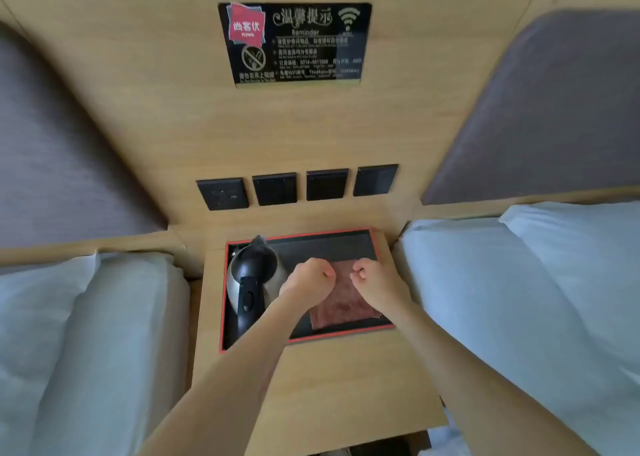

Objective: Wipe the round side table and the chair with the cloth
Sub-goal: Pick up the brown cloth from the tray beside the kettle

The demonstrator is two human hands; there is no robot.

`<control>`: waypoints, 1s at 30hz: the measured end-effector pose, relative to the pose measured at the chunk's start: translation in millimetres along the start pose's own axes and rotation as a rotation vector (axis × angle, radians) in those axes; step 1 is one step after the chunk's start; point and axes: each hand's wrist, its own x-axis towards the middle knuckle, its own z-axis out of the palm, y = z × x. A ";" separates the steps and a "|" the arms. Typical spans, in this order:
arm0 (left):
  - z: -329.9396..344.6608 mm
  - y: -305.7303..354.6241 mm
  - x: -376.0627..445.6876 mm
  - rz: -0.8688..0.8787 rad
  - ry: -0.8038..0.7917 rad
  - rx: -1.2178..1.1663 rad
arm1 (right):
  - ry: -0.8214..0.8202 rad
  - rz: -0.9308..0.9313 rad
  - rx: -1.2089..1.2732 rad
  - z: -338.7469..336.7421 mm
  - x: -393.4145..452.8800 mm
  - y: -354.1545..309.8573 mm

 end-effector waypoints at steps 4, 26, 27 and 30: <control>42.9 -28.4 13.6 -0.176 0.047 -0.173 | 0.001 0.059 0.072 39.7 15.0 40.2; 115.1 -81.6 109.0 -0.500 0.046 -0.662 | -0.122 0.426 0.674 109.1 98.1 87.2; 109.6 -76.9 108.8 -0.481 0.069 -0.678 | -0.119 0.412 0.734 103.7 98.3 85.0; 90.0 -59.1 104.0 -0.396 0.124 -0.762 | -0.075 0.318 0.856 83.5 93.3 75.3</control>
